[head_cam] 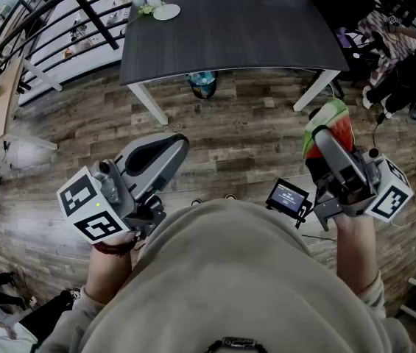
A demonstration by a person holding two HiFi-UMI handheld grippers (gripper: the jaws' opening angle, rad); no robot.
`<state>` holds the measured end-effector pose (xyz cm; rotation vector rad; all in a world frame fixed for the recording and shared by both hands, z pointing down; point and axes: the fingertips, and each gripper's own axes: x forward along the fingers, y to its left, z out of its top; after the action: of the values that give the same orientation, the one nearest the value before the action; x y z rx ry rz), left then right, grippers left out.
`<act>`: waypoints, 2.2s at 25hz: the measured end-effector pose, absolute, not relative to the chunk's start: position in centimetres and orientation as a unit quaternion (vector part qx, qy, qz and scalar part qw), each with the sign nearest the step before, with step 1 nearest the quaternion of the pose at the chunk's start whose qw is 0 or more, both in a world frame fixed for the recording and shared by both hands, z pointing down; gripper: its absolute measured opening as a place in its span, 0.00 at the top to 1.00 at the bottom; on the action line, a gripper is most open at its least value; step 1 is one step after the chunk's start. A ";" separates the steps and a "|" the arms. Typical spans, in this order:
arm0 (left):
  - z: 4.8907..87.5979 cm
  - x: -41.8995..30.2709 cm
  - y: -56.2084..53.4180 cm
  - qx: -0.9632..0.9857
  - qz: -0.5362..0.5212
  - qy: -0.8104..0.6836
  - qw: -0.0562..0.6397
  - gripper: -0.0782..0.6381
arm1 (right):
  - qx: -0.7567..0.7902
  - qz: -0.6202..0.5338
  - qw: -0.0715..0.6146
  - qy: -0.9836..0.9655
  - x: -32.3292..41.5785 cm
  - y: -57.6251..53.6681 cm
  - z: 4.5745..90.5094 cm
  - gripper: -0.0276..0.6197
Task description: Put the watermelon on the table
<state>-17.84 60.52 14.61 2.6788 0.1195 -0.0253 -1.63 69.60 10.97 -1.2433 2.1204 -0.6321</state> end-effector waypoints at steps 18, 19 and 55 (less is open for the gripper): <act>14.3 -12.4 62.3 0.972 0.020 0.070 0.223 0.89 | -0.460 -0.266 0.318 0.785 2.8 70.8 13.9 0.65; 14.6 -12.2 62.3 0.972 0.024 0.069 0.224 0.89 | -0.459 -0.266 0.321 0.785 3.2 70.9 14.2 0.65; 16.8 -5.2 46.4 0.960 0.018 0.165 0.223 0.89 | -0.570 -0.206 0.317 0.730 9.1 61.2 12.6 0.65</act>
<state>-5.23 46.35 16.84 2.6513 0.4567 0.0491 9.06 61.17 12.63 -1.5004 1.9217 -0.5411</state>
